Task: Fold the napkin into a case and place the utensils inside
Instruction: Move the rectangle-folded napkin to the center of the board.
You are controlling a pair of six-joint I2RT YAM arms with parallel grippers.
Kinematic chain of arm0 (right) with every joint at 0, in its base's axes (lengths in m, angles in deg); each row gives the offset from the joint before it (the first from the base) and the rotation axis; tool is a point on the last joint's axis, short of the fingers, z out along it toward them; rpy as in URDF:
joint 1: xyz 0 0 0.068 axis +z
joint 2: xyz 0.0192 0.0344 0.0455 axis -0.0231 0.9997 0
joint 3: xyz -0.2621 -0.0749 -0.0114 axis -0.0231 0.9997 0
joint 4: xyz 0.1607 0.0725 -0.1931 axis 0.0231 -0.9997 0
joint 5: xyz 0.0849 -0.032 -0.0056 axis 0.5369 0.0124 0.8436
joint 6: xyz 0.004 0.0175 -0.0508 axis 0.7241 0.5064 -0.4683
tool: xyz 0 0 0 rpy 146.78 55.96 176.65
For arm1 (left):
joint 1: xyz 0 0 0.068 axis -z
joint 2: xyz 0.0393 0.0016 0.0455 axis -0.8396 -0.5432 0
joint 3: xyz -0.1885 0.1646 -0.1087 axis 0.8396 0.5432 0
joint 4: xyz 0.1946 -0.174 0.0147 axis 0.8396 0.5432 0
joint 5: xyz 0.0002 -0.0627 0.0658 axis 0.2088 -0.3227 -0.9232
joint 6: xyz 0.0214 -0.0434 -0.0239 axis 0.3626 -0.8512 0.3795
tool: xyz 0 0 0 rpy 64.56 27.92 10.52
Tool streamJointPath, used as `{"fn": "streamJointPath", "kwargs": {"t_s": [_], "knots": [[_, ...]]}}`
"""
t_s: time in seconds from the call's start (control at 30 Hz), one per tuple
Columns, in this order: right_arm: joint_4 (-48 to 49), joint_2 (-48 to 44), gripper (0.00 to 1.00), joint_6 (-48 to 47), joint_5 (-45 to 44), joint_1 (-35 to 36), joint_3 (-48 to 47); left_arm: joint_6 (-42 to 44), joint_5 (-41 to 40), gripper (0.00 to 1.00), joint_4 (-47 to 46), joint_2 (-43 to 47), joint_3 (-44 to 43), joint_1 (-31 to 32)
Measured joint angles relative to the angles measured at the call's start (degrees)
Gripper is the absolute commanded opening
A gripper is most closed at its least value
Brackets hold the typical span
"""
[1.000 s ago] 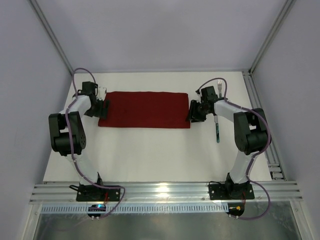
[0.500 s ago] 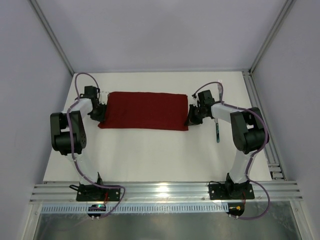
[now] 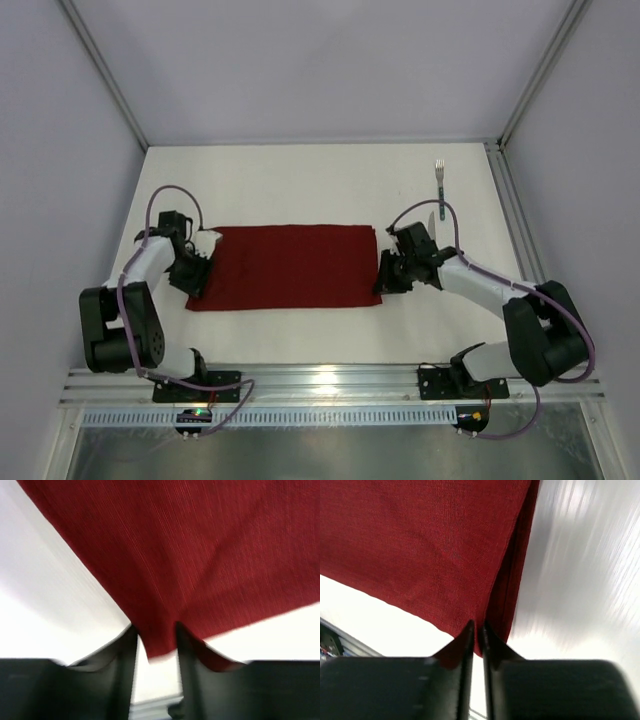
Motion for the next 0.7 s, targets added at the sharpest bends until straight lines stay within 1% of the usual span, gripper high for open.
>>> {"fn": "streamJointPath", "kwargs": {"t_s": [0.03, 0.07, 0.13, 0.23, 0.33, 0.37, 0.43, 0.53, 0.6, 0.7], "knots": [[-0.42, -1.79, 0.31, 0.83, -0.44, 0.87, 1.46, 1.07, 0.13, 0.49, 2.19, 1.7, 0.59, -0.02], [-0.96, -3.26, 0.35, 1.36, -0.72, 1.46, 2.51, 1.95, 0.2, 0.58, 4.46, 3.32, 0.83, 0.0], [-2.67, -7.13, 0.41, 2.71, -1.18, 2.21, 4.42, 3.28, 0.02, 0.63, 7.93, 7.08, 0.85, -0.09], [-4.13, -11.76, 0.43, 3.45, -2.47, 2.21, 4.63, 3.23, -0.42, 0.62, 10.88, 12.22, -1.42, -0.63], [-4.52, -11.8, 0.41, 2.58, -2.93, 0.94, 0.76, 1.38, -0.35, 0.56, 10.84, 13.4, -7.34, -1.03], [-4.2, -10.32, 0.38, 1.88, -2.86, 0.15, -1.25, 0.61, -0.31, 0.53, 10.23, 12.52, -9.53, -1.07], [-2.89, -5.55, 0.34, 0.44, -1.99, -2.1, -6.14, -1.25, -0.13, 0.5, 8.22, 9.6, -13.0, -1.07], [-1.14, 3.87, 0.31, -1.62, -1.99, -4.72, -13.31, -3.21, 0.68, 0.49, 3.52, 3.69, -14.82, -1.14], [-0.87, 10.08, 0.31, -3.32, -2.56, -5.77, -17.62, -4.28, 1.9, 0.5, 1.01, -1.01, -15.23, -1.31], [-1.22, 16.79, 0.32, -5.97, -3.19, -6.14, -22.18, -5.6, 2.95, 0.57, -1.38, -8.17, -17.09, -1.79]]}}
